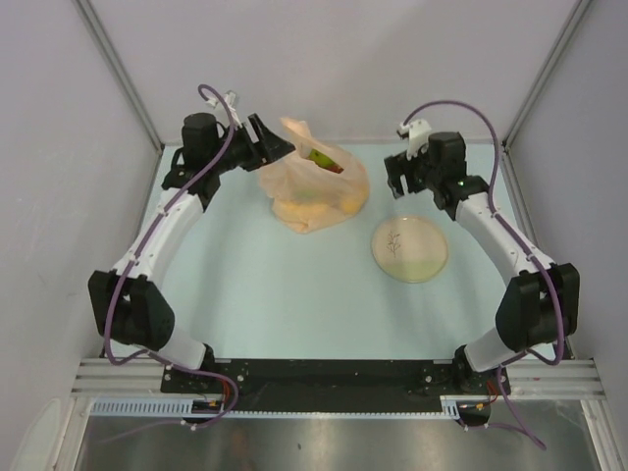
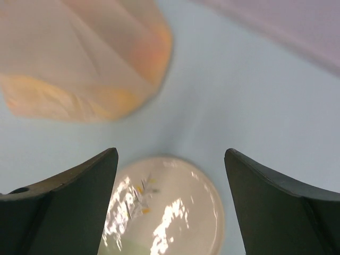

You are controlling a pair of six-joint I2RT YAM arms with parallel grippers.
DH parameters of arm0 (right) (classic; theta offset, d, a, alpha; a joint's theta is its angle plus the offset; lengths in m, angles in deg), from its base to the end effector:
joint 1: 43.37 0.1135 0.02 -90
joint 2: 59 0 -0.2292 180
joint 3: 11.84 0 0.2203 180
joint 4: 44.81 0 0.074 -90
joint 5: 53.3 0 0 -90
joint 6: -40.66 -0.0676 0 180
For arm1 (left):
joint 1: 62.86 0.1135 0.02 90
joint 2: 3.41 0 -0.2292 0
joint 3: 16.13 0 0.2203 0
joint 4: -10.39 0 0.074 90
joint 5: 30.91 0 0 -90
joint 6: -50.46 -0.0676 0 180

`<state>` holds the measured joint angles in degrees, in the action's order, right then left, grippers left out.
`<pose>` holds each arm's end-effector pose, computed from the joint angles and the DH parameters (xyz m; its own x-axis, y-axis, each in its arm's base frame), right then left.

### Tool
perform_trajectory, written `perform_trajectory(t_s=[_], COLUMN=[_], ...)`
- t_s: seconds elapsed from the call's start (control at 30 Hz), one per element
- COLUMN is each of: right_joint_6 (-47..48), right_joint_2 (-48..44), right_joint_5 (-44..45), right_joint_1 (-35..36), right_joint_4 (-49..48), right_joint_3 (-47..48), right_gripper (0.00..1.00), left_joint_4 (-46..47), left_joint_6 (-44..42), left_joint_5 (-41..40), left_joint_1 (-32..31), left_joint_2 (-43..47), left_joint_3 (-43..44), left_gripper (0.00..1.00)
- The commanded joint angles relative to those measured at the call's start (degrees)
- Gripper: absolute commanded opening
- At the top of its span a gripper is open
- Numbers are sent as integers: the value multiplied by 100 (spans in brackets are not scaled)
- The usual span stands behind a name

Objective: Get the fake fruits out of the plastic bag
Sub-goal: Adjust the plastic bag at the center of the board.

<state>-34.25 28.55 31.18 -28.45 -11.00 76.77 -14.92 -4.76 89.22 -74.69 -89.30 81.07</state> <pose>0.3358 0.0962 0.2701 -0.4176 -0.3795 -0.8256 -0.4590 0.8723 -0.1687 0.3338 -0.1046 0.3533 -0.5676 -0.3852 -0.7277 0.4021 0.6416 -0.6532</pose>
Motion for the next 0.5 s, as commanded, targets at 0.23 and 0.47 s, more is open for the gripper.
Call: perform_trajectory(t_s=[0.23,0.47], right_joint_6=[-806,-1165], right_joint_2=[1702,3065], right_joint_5=[-1074,-1381], right_joint_1=[784,1206], right_joint_4=[-860,-956], right_joint_3=[2852,4559], right_gripper=[83,86], left_joint_4=[265,-113], left_joint_6=[644,30], left_joint_5=[-675,-675], left_joint_1=[-3,208], left_joint_2=[-420,440], left_joint_3=[300,-500], left_gripper=[6,0])
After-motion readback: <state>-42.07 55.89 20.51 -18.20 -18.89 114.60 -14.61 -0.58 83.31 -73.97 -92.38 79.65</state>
